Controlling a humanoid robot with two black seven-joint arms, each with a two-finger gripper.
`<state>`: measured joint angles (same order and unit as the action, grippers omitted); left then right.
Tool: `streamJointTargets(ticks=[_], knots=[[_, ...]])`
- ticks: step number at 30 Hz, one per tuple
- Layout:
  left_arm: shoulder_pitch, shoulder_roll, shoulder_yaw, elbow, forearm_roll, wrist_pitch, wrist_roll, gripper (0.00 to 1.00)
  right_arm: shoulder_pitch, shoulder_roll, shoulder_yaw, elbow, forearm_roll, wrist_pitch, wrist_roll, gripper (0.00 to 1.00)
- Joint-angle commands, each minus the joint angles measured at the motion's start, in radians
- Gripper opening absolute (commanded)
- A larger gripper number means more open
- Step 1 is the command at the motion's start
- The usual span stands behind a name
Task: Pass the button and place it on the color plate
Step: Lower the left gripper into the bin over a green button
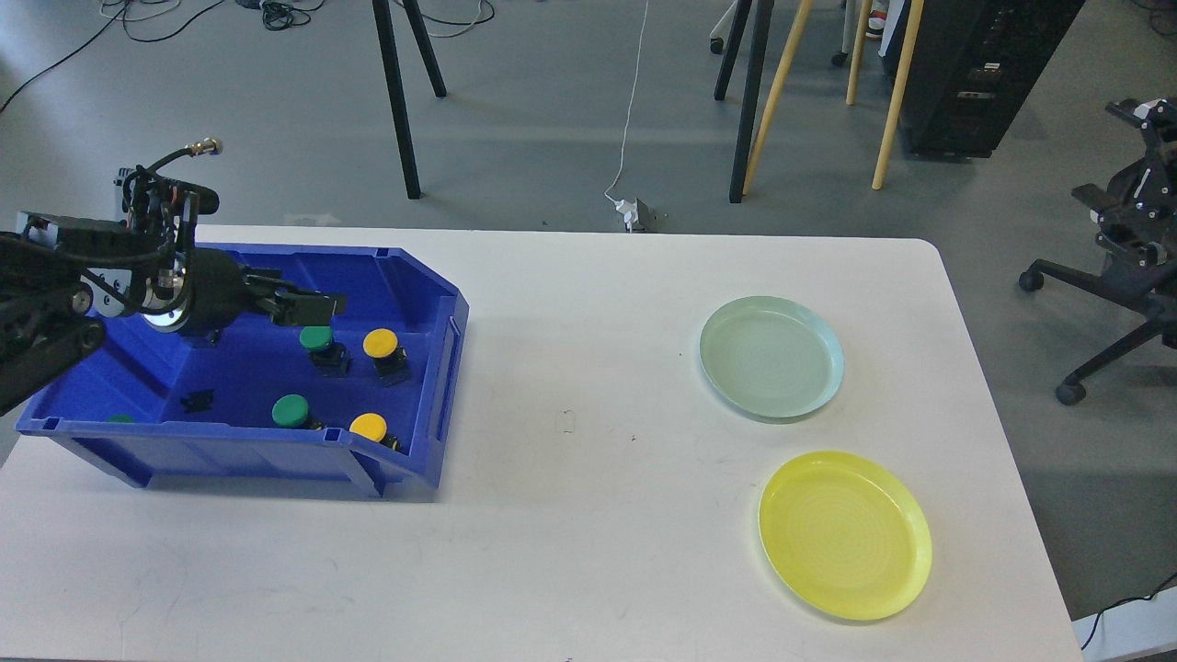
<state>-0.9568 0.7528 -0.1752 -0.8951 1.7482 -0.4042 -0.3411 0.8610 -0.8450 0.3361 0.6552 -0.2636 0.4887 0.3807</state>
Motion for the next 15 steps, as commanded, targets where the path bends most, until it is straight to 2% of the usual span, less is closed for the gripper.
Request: streamJointTargets(ticks=[1, 10, 15], knots=[[0.023, -0.055, 0.000, 0.099, 0.022, 0.022, -0.003, 1.00, -0.002, 0.000, -0.002, 0.000, 0.000, 0.000, -0.003, 0.99], [0.026, -0.156, 0.002, 0.252, 0.024, 0.042, -0.015, 1.00, -0.004, 0.012, -0.003, 0.000, -0.038, 0.000, -0.003, 0.99], [0.032, -0.170, 0.072, 0.278, 0.007, 0.067, -0.026, 1.00, -0.002, 0.018, -0.003, 0.000, -0.051, 0.000, -0.003, 0.99]])
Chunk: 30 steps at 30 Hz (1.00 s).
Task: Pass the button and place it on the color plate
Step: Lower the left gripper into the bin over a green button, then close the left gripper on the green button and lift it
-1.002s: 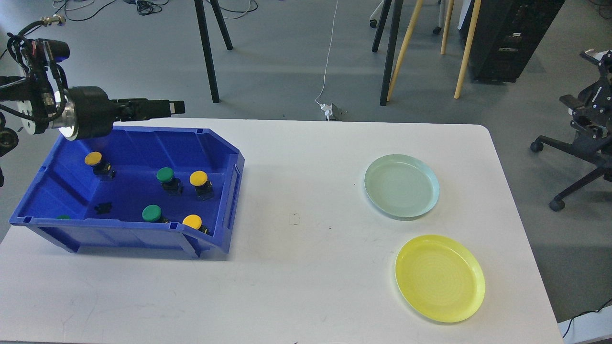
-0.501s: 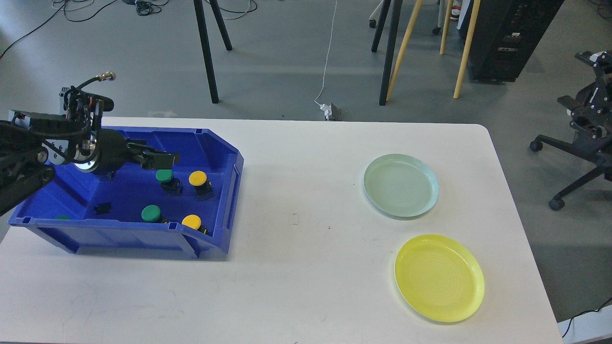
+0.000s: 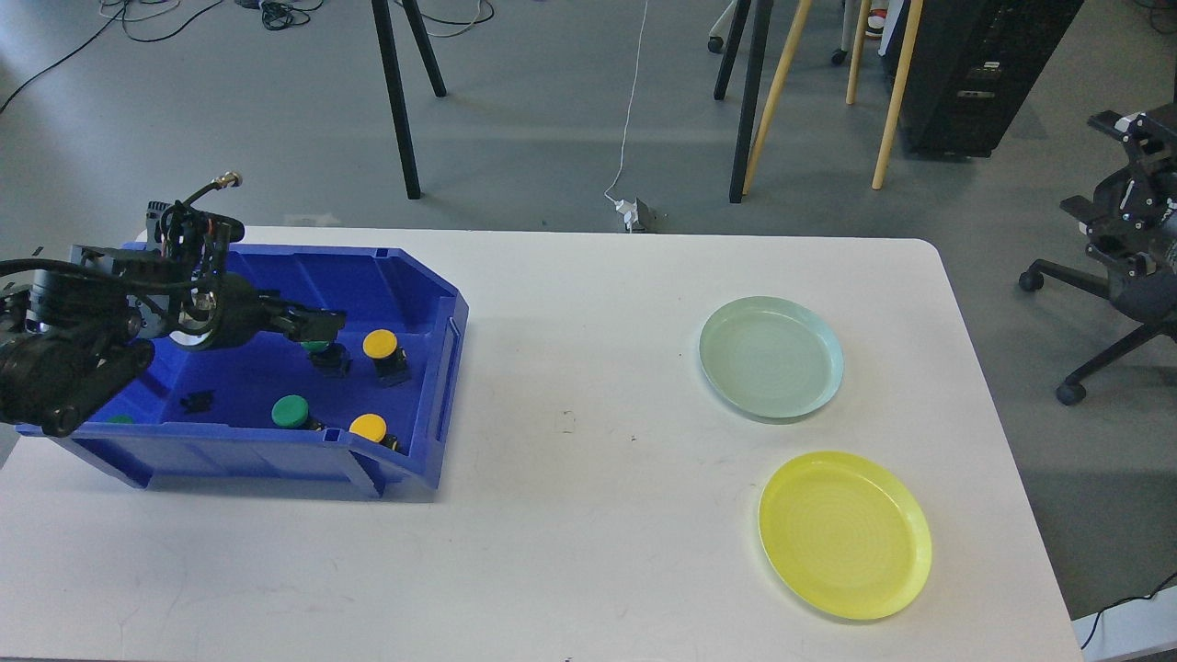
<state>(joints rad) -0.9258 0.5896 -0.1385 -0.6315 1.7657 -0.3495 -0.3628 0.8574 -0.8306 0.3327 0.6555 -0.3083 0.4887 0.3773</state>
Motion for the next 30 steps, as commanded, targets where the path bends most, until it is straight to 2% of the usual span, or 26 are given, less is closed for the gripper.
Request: streamJointTargets(ticks=[1, 6, 13, 23, 25, 30], knots=[[0.001, -0.016, 0.040, 0.024, -0.011, 0.017, -0.004, 1.00, 0.002, 0.004, 0.000, -0.001, -0.008, 0.000, 0.000, 0.99], [0.002, -0.047, 0.040, 0.065, -0.012, 0.023, -0.008, 1.00, 0.000, 0.013, 0.000, -0.001, -0.012, 0.000, -0.005, 0.99], [0.004, -0.099, 0.042, 0.154, -0.012, 0.023, -0.038, 1.00, 0.000, 0.019, 0.000, -0.001, -0.028, 0.000, -0.005, 0.99], [0.016, -0.093, 0.043, 0.159, -0.012, 0.015, -0.041, 0.93, -0.001, 0.022, 0.000, -0.001, -0.031, 0.000, -0.005, 0.99], [0.015, -0.094, 0.042, 0.164, -0.014, 0.015, -0.041, 0.88, -0.001, 0.024, 0.000, -0.001, -0.031, -0.002, -0.005, 0.99], [0.016, -0.094, 0.043, 0.168, -0.012, 0.014, -0.039, 0.65, -0.001, 0.024, 0.000, 0.001, -0.032, -0.004, -0.006, 0.99]])
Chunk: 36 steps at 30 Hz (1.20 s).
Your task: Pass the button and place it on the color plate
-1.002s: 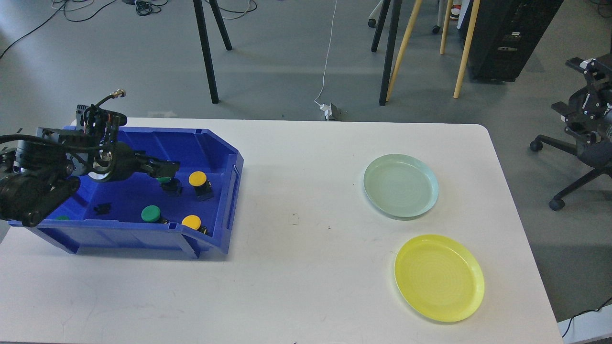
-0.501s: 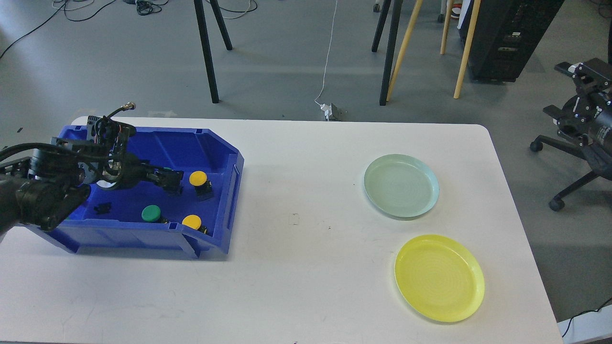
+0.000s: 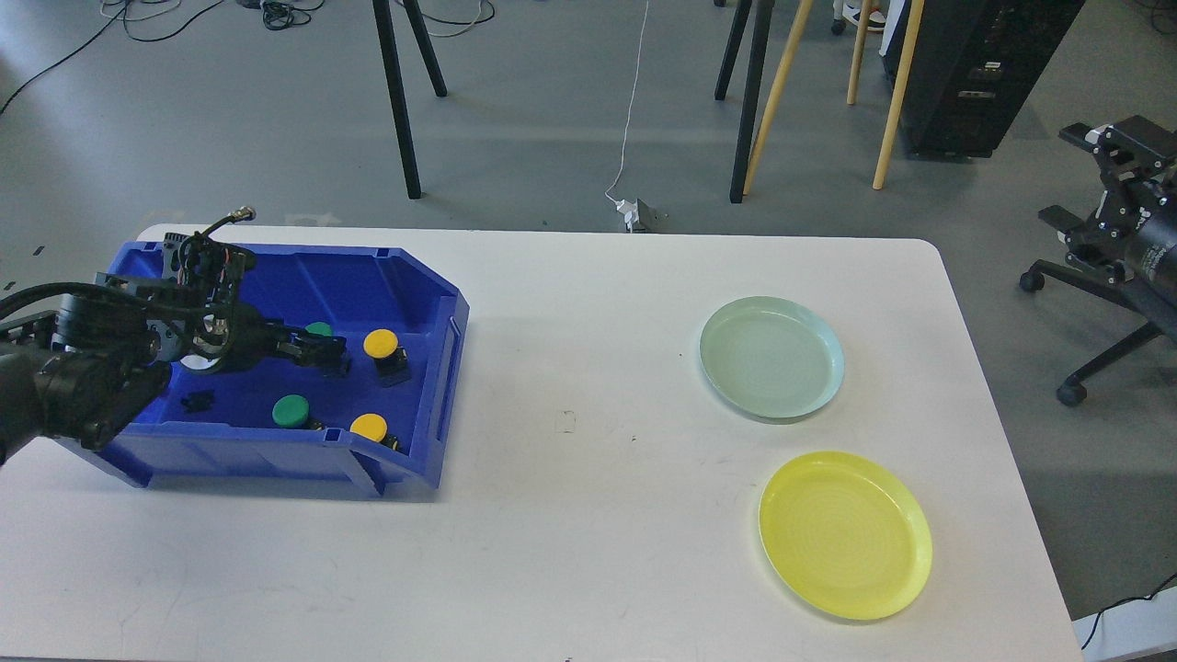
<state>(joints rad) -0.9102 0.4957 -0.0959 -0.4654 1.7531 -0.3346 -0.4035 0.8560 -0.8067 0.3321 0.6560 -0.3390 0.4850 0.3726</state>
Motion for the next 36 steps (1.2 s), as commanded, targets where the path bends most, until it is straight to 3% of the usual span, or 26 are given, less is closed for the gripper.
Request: streamJointTargets(ticks=[1, 5, 10, 18, 29, 36], knots=[[0.002, 0.001, 0.001, 0.002, 0.002, -0.003, 0.002, 0.61, 0.002, 0.000, 0.001, 0.001, -0.008, 0.000, 0.000, 0.99], [0.002, 0.000, 0.001, 0.007, 0.005, -0.001, 0.003, 0.44, 0.005, 0.000, 0.001, 0.001, -0.020, -0.002, 0.000, 0.99], [0.004, 0.001, 0.001, 0.008, 0.003, -0.003, 0.003, 0.34, 0.003, 0.000, 0.001, -0.001, -0.020, -0.008, 0.000, 0.99], [-0.006, 0.032, -0.002, -0.036, 0.002, -0.008, -0.021, 0.33, 0.003, 0.017, 0.001, -0.001, -0.021, -0.016, -0.001, 0.99], [-0.009, 0.254, -0.015, -0.222, -0.011, -0.020, -0.069, 0.33, 0.005, 0.069, 0.001, -0.015, -0.048, -0.051, -0.003, 0.99], [-0.015, 0.460, -0.074, -0.473, -0.118, -0.035, -0.066, 0.33, 0.026, 0.095, 0.002, -0.013, -0.046, -0.059, -0.001, 0.99]])
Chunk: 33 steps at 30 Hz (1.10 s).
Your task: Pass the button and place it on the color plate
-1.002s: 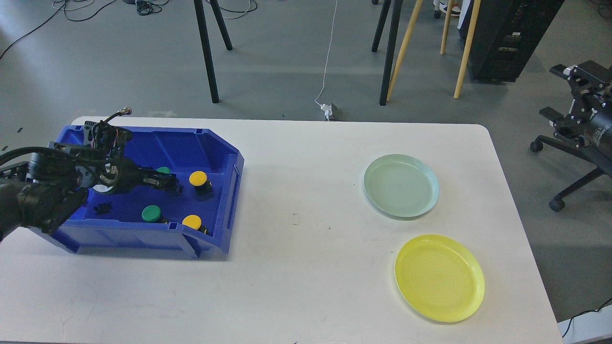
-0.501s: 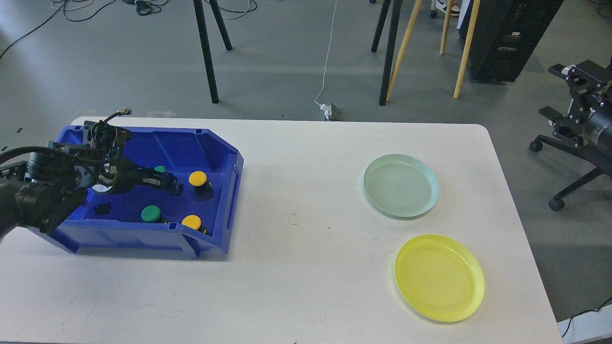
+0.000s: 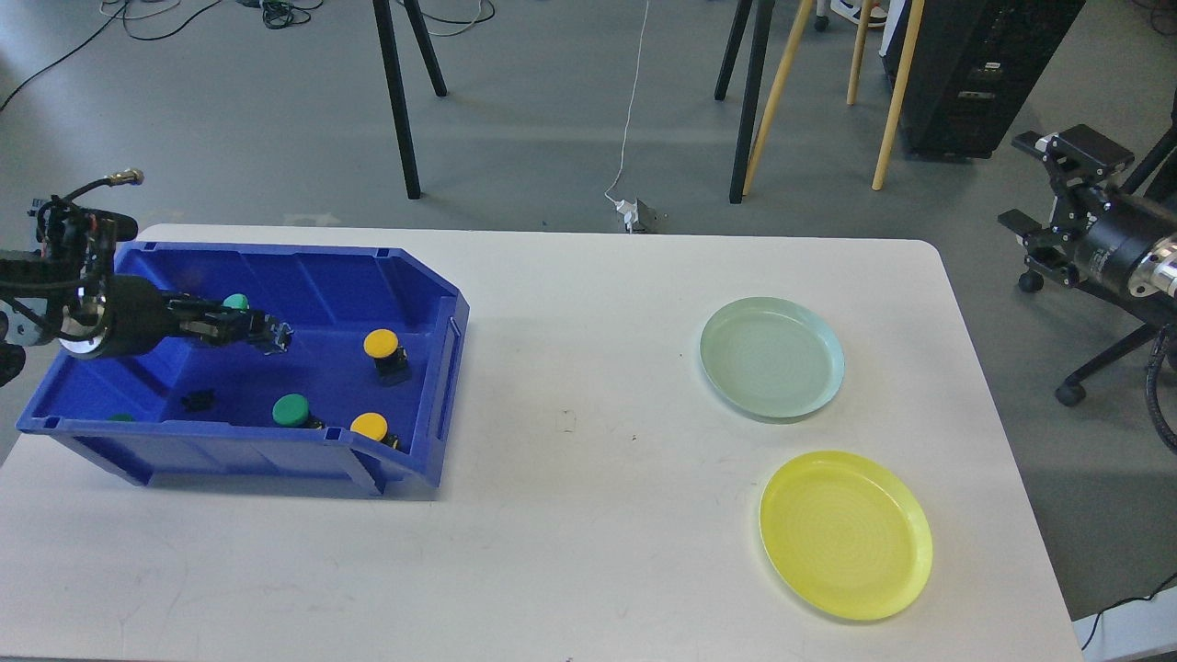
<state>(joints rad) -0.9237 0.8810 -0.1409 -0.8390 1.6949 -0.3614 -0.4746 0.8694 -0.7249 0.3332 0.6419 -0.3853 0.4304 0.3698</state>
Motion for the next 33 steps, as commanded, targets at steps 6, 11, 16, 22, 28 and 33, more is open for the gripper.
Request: streamJointTargets(ticks=[6, 11, 16, 22, 28, 33], knots=[[-0.099, 0.159, -0.106, -0.190, -0.144, -0.062, 0.005, 0.33, 0.045, 0.030, 0.004, 0.018, 0.008, -0.010, -0.002, 0.99], [-0.222, 0.130, -0.176, -0.207, -0.167, -0.126, 0.016, 0.33, 0.079, 0.084, 0.027, 0.050, 0.022, -0.009, -0.034, 0.99], [-0.365, -0.003, -0.200, -0.213, -0.260, -0.127, 0.073, 0.33, 0.086, 0.110, 0.096, 0.151, 0.115, -0.009, -0.064, 0.99], [-0.457, -0.167, -0.201, -0.213, -0.311, -0.127, 0.102, 0.33, 0.140, 0.174, 0.095, 0.248, 0.256, -0.036, -0.138, 0.99], [-0.465, -0.272, -0.203, -0.218, -0.310, -0.098, 0.090, 0.31, 0.161, 0.193, 0.089, 0.361, 0.414, -0.036, -0.187, 0.99], [-0.448, -0.330, -0.195, -0.226, -0.310, 0.040, 0.064, 0.30, 0.149, 0.191, 0.089, 0.510, 0.464, -0.077, -0.195, 0.99]])
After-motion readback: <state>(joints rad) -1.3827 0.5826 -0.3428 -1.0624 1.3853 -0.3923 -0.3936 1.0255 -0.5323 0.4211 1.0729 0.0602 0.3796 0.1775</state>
